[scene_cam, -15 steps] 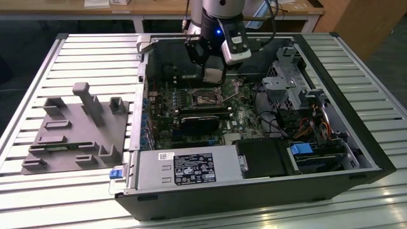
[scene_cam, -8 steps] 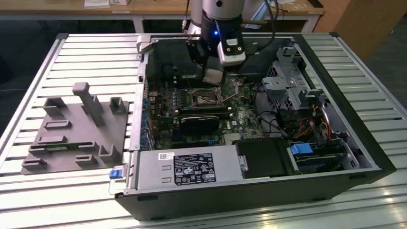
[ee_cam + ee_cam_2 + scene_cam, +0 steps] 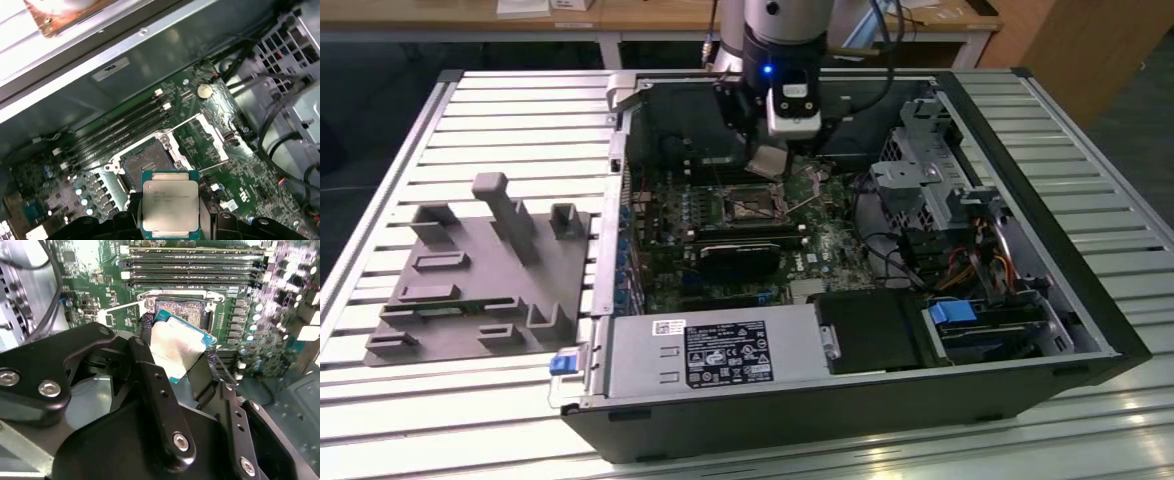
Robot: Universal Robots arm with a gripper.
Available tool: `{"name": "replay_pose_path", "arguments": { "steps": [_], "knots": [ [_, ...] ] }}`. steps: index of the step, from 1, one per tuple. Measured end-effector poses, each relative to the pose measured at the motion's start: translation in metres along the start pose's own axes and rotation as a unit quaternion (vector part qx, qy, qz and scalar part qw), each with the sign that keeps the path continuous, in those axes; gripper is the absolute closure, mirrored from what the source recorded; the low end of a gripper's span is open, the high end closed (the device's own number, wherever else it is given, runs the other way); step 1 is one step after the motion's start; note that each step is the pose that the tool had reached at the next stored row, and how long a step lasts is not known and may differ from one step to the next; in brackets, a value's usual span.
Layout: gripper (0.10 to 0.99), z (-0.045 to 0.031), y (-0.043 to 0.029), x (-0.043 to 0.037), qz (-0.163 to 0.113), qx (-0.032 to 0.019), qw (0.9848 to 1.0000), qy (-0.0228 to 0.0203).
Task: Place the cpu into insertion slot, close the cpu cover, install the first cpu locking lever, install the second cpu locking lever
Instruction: 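Place the cpu into insertion slot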
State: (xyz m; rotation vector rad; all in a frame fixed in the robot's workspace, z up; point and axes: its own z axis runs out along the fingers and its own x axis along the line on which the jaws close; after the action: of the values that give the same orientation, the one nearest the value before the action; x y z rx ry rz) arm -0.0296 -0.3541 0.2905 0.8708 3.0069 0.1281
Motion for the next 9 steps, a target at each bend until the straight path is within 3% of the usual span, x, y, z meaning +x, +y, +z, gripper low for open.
{"name": "replay_pose_path", "arguments": {
  "steps": [5, 9],
  "knots": [
    [0.549, 0.0011, -0.0001, 0.0000, 0.045, -0.0007, 0.9990, -0.0037],
    [0.549, 0.0020, -0.0002, 0.0000, 0.082, -0.0012, 0.9966, -0.0066]
  ]
}}
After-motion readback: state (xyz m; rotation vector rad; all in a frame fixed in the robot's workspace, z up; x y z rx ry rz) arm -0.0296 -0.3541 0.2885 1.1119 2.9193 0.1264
